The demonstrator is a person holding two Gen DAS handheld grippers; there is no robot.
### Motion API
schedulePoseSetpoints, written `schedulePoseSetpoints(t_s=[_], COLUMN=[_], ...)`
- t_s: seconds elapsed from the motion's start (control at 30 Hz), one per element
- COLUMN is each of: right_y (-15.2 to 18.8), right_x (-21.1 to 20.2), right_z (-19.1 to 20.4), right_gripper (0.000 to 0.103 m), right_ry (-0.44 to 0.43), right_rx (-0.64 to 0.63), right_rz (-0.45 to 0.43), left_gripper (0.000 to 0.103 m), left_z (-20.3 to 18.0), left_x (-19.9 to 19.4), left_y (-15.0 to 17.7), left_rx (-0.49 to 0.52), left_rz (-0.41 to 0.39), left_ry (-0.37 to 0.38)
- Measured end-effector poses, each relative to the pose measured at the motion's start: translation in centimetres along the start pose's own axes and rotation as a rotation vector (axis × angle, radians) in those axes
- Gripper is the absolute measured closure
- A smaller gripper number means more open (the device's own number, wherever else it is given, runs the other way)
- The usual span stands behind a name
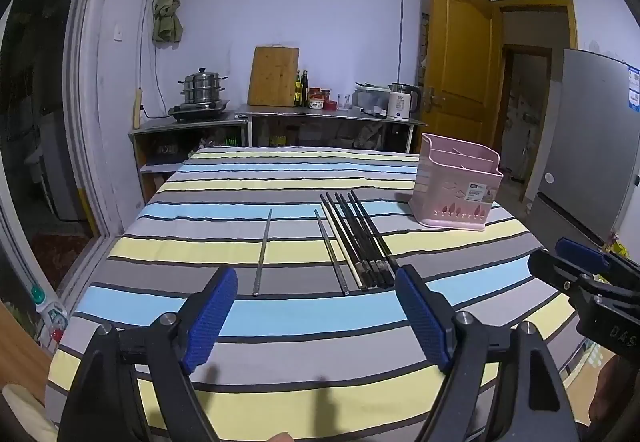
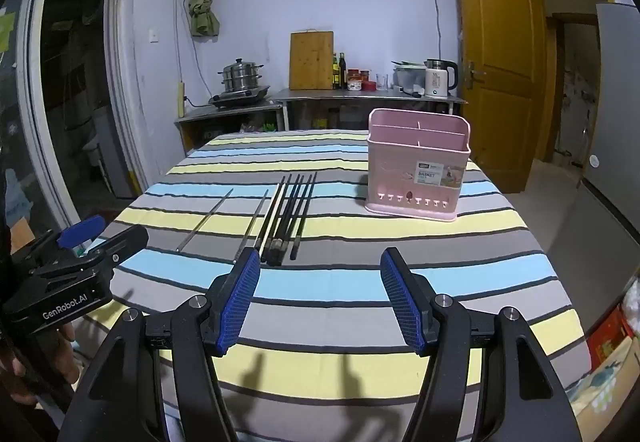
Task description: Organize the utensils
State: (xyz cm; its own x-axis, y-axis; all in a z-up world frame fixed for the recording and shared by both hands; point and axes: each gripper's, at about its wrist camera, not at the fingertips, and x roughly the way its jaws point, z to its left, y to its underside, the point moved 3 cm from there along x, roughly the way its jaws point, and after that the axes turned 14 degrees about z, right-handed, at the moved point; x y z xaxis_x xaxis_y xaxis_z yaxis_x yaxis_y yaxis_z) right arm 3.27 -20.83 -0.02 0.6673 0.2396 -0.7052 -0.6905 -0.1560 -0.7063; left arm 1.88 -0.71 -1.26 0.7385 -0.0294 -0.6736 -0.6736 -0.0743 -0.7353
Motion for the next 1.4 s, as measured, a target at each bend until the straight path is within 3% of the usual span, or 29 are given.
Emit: schedulePoseSetpoints(t_s=[1.4], right_y=[0.44], right_x=[0.40], right_z=[-0.23], right_gripper=[0.040], right_ry=[0.000], right_rx=[0.005], right_rz=[0.008], left_gripper=[0.022], left_z=[-0.01], left_x=[0.16], left_y=[0.08], left_rx=[-0.001], left_rz=[0.003], left_ry=[0.002])
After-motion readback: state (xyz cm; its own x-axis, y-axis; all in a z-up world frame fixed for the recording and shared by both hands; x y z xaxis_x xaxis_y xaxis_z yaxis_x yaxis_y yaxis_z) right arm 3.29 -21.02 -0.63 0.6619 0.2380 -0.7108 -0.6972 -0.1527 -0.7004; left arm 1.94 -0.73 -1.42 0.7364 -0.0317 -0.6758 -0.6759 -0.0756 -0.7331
